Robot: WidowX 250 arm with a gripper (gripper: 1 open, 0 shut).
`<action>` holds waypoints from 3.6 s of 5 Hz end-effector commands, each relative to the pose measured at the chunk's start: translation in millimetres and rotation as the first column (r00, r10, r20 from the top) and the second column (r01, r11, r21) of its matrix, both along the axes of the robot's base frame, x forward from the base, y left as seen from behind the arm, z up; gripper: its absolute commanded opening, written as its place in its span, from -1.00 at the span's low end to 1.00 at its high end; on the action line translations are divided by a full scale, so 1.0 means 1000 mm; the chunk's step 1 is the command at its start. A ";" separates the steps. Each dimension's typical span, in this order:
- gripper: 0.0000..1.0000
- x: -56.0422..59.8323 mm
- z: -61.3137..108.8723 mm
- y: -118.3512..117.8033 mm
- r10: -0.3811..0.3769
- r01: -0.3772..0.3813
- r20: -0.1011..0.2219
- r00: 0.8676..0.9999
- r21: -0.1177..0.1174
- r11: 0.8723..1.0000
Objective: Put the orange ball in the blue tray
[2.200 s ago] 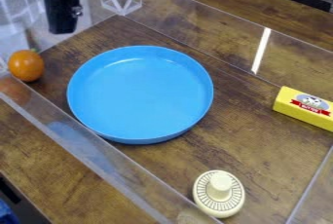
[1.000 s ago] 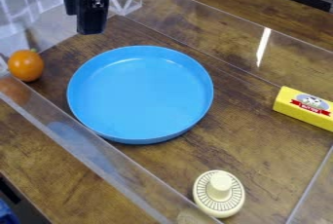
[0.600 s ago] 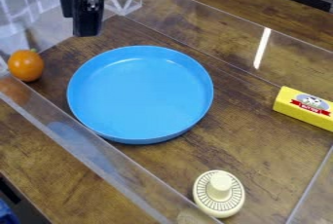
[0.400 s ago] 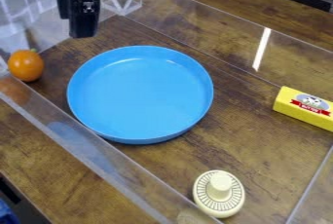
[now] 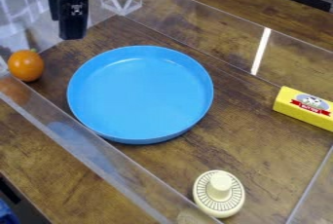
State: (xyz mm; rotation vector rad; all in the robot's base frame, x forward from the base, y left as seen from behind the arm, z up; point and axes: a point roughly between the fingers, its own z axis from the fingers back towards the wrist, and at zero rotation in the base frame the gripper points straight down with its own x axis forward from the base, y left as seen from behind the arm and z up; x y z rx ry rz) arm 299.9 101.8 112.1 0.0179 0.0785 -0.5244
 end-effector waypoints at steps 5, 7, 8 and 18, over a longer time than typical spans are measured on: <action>1.00 -0.016 -0.015 0.068 -0.017 0.014 0.059 0.998 0.049 0.999; 1.00 -0.016 -0.032 0.078 -0.008 0.004 0.075 0.997 0.044 0.999; 1.00 -0.014 -0.041 0.084 -0.002 -0.002 0.084 0.996 0.044 0.999; 1.00 -0.004 -0.081 0.089 0.057 -0.061 0.116 0.992 0.036 0.997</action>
